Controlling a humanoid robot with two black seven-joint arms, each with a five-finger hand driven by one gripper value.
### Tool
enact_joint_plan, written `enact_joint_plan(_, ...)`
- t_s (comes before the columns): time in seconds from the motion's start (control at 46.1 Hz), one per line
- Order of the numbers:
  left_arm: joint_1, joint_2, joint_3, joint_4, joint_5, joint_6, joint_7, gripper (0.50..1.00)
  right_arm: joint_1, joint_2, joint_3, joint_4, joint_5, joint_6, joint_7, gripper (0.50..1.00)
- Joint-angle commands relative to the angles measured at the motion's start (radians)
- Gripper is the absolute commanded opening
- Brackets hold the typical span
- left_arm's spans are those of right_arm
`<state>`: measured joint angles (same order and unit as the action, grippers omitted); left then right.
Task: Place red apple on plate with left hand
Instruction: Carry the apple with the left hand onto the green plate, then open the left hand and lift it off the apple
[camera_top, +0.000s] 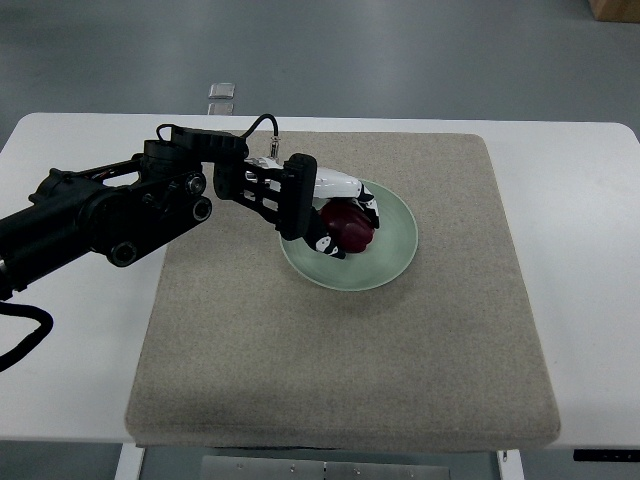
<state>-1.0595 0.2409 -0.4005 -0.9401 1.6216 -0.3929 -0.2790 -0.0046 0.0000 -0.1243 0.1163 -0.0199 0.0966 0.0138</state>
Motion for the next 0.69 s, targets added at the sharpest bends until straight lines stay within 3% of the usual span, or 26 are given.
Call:
enact_joint_plan(0.0, -0.001, -0.002, 0.0, 0.0, 0.0, 0.0, 0.0, 0.698, 0.0, 0.0, 0.0, 0.0, 0.0, 0.0, 0.0, 0.964)
enact_joint_plan(0.043, -0.001, -0.002, 0.0, 0.0, 0.0, 0.0, 0.0, 0.75, 0.0, 0.0, 0.0, -0.001, 0.0, 0.0, 0.0, 0.964)
enact_joint_plan(0.13, -0.002, -0.002, 0.0, 0.0, -0.002, 0.0, 0.0, 0.925, 0.0, 0.0, 0.0, 0.0, 0.0, 0.0, 0.0, 0.964)
enact_joint_plan(0.173, -0.002, -0.002, 0.0, 0.0, -0.003, 0.0, 0.0, 0.971, 0.0, 0.0, 0.0, 0.0, 0.0, 0.0, 0.0, 0.964)
enact_joint_plan(0.238, -0.004, -0.002, -0.001, 0.0, -0.011, -0.001, 0.0, 0.994, 0.0, 0.0, 0.0, 0.0, 0.0, 0.0, 0.0, 0.964)
enact_joint_plan(0.455, -0.013, -0.005, -0.014, 0.011, -0.048, 0.0, 0.0, 0.996, 0.0, 0.0, 0.0, 0.0, 0.0, 0.0, 0.0, 0.964)
enact_joint_plan(0.672, -0.039, 0.014, -0.009, 0.024, -0.327, -0.006, 0.0, 0.996, 0.0, 0.0, 0.0, 0.0, 0.0, 0.0, 0.0, 0.964)
